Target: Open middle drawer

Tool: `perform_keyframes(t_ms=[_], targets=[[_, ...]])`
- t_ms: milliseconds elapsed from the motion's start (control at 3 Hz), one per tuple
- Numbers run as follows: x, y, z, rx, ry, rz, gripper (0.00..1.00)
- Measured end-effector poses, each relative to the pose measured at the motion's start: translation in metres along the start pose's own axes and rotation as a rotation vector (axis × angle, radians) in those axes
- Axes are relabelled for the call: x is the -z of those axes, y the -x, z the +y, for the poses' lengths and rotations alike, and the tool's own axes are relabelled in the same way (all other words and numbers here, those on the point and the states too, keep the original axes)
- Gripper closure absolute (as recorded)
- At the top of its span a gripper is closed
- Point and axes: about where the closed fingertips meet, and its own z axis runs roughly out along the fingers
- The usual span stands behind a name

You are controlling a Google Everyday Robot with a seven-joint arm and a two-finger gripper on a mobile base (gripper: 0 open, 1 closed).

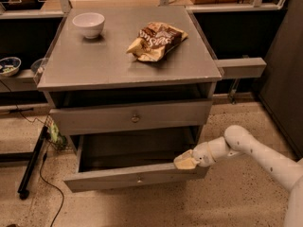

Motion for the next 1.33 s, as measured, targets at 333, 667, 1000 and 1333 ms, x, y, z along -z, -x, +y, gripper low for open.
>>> perform_keyframes(t_ms=[333,667,1000,1333], targets=[[-0.0001,0.0,0.0,0.0,0.0,0.0,0.82],[-0.0001,0.0,0.0,0.0,0.0,0.0,0.51],[-0.0001,0.0,0.0,0.0,0.0,0.0,0.28],[-0.0002,0.0,0.0001,0.0,0.0,0.0,0.0]])
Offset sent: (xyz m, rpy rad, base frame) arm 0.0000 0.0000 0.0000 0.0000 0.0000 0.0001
